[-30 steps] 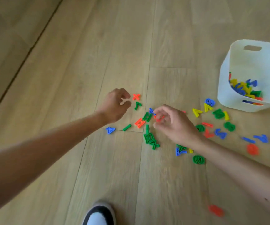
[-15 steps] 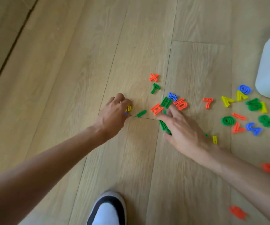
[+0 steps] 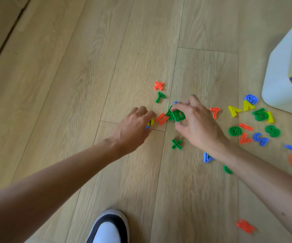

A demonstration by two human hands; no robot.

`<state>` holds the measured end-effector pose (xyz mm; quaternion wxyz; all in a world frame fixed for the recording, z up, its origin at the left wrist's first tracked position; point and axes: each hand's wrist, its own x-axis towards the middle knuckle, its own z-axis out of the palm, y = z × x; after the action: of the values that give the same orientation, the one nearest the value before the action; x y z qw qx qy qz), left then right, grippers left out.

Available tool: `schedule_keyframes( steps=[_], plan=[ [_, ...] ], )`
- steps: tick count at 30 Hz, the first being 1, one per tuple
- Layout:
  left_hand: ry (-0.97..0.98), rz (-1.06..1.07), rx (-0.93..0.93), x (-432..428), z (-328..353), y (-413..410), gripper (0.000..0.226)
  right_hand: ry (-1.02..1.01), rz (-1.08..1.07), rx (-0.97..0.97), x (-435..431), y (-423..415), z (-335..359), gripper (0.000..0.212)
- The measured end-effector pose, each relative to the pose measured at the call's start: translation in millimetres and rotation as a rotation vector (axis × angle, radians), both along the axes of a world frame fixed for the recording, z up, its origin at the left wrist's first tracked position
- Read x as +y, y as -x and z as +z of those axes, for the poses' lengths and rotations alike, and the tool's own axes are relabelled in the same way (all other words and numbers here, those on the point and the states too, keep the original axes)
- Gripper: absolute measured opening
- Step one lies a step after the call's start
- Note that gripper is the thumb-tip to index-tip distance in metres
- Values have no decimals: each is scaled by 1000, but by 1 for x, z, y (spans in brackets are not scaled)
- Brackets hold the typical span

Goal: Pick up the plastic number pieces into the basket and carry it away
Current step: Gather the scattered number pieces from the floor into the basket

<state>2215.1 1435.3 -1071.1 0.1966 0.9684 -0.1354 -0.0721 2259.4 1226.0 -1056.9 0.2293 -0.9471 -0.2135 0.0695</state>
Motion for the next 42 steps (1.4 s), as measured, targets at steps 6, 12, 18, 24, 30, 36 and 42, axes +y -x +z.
schedule_keyframes(
  steps=[6,12,18,24,30,36,42],
  plan=[
    [-144,-86,-59,2,-10,1,30,183,21,-18,-1,-21,0,39],
    [2,-14,-5,8,0,-9,11,197,32,-40,1,-23,-3,73],
    [108,73,-76,3,10,-68,11,208,75,41,12,-20,-3,80],
    [-23,-19,-124,-7,-1,-112,23,249,54,16,25,-11,-7,85],
    [-92,-58,-132,-4,-16,-112,37,280,11,-67,40,-1,-10,58],
    [-232,-132,-186,-2,-24,-114,66,260,-5,-35,36,-4,-11,52],
    [-403,-278,-295,-7,-28,-110,40,273,12,-8,31,-9,-6,51]
  ],
)
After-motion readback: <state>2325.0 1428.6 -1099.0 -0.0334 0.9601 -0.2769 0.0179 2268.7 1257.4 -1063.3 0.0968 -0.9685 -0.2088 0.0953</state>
